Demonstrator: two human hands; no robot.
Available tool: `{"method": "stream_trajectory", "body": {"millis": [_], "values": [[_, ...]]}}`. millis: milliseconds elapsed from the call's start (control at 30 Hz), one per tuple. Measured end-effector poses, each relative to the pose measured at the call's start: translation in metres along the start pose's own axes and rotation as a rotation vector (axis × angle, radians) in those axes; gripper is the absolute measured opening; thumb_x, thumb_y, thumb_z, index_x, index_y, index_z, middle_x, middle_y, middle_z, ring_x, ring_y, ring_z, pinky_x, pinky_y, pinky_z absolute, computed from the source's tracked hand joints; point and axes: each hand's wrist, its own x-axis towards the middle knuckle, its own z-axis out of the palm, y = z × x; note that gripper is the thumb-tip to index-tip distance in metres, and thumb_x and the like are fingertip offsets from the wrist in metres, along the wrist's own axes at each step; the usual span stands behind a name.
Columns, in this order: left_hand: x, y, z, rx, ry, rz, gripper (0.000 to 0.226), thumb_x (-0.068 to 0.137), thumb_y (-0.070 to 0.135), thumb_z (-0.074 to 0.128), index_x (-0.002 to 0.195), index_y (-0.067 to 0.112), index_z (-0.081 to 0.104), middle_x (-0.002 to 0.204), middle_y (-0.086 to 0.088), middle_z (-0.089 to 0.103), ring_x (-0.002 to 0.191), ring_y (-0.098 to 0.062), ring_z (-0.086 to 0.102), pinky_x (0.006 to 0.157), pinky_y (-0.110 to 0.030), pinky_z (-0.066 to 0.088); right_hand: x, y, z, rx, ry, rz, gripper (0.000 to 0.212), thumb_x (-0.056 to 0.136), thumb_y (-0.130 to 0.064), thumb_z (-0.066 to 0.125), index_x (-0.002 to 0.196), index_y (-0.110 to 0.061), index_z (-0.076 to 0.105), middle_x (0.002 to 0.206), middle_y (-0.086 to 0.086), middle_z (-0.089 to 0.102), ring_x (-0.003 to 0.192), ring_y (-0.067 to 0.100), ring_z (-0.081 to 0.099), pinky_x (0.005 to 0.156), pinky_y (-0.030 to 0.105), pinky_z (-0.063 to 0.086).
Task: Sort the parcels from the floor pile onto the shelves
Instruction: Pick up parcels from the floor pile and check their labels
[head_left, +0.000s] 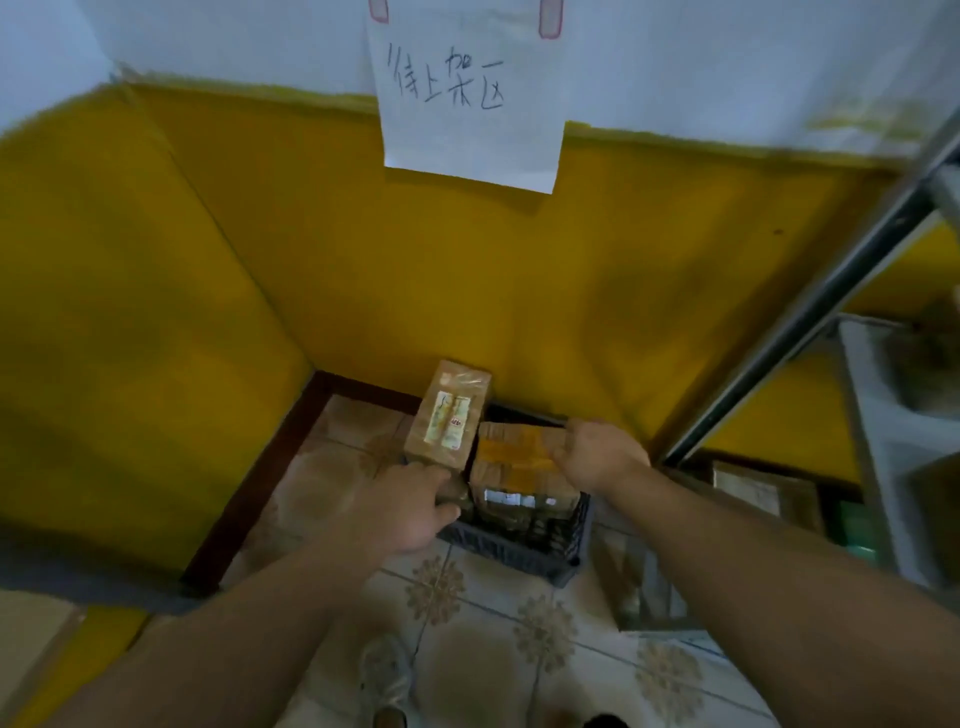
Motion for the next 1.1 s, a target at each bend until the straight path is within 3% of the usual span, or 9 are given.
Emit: {"method": "stream_trajectory", "body": {"millis": [100,233,533,667,733,867,1000,1033,1100], "values": [[0.069,-0.031,0.000,0.030,-0.091,0.053,0.044,0.093,0.042,0.054,0.132,0.021,0.054,0.130,-0.002,0.058,0.116,-0.022,0.055,0.096,-0.032,0.044,0.032,-0.007,0.020,0.061,0.033,0.101,0.052,0.100,-0.049,0.039,0.139,-0.015,0.044,0.139,0.012,0.048,0.124,0.034,0.046,0.096,0.044,0.046],[0.152,-0.051,0.017,0.075,-0.162,0.127,0.048,0.096,0.043,0.053,0.137,0.018,0.049,0.140,-0.005,0.049,0.126,-0.025,0.048,0.102,-0.034,0.042,0.075,-0.006,0.059,0.185,0.016,0.231,0.064,0.100,-0.048,0.044,0.151,-0.012,0.031,0.148,0.014,0.039,0.133,0.035,0.038,0.103,0.044,0.042],[0.332,-0.087,0.124,0.156,-0.054,0.058,0.063,0.091,0.049,0.056,0.144,0.020,0.038,0.153,-0.008,0.031,0.140,-0.030,0.029,0.108,-0.047,0.036,0.226,0.064,0.173,0.229,-0.089,0.358,0.064,0.095,-0.044,0.049,0.146,-0.012,0.029,0.144,0.018,0.038,0.131,0.040,0.038,0.103,0.049,0.042],[0.380,-0.115,0.172,0.194,0.006,-0.097,0.078,0.089,0.064,0.048,0.152,0.031,0.015,0.162,-0.002,0.003,0.149,-0.031,0.001,0.115,-0.058,0.013,0.288,0.075,0.210,0.387,-0.086,0.448,0.098,0.090,-0.056,0.060,0.158,-0.020,-0.001,0.161,0.017,0.011,0.145,0.041,0.020,0.110,0.053,0.034],[0.392,-0.126,0.189,0.144,0.006,-0.149,0.077,0.089,0.067,0.043,0.151,0.035,0.011,0.162,0.002,-0.002,0.149,-0.031,-0.003,0.115,-0.062,0.011,0.310,0.071,0.228,0.523,-0.105,0.542,0.117,0.082,-0.066,0.065,0.155,-0.028,-0.017,0.164,0.016,-0.008,0.150,0.041,0.007,0.115,0.056,0.028],[0.407,-0.146,0.205,0.047,0.198,-0.204,0.074,0.087,0.063,0.050,0.148,0.034,0.018,0.161,-0.003,0.002,0.147,-0.034,0.002,0.112,-0.063,0.019,0.321,0.071,0.251,0.524,-0.085,0.680,0.123,0.076,-0.062,0.074,0.154,-0.033,-0.016,0.162,0.016,0.004,0.147,0.041,0.013,0.114,0.058,0.029],[0.416,-0.168,0.199,-0.180,0.329,-0.453,0.097,0.082,0.066,0.055,0.154,0.021,0.007,0.159,-0.011,0.015,0.144,-0.033,0.018,0.111,-0.050,0.027,0.318,0.083,0.260,0.638,0.027,0.692,0.129,0.072,-0.056,0.081,0.156,-0.027,-0.012,0.160,0.014,0.014,0.146,0.037,0.020,0.115,0.054,0.031],[0.417,-0.171,0.197,-0.350,0.320,-0.516,0.097,0.083,0.059,0.061,0.154,0.017,0.009,0.154,-0.010,0.027,0.135,-0.033,0.035,0.104,-0.041,0.039,0.316,0.084,0.261,0.651,0.032,0.696,0.126,0.072,-0.056,0.080,0.157,-0.023,-0.005,0.159,0.015,0.017,0.145,0.037,0.023,0.115,0.051,0.032],[0.420,-0.178,0.200,-0.691,0.267,-0.607,0.081,0.086,0.041,0.070,0.148,0.011,0.027,0.128,-0.004,0.054,0.088,-0.020,0.062,0.063,-0.022,0.054,0.313,0.086,0.263,0.650,0.029,0.700,0.108,0.073,-0.057,0.079,0.153,-0.016,0.018,0.153,0.015,0.027,0.140,0.036,0.032,0.110,0.047,0.037]]}}
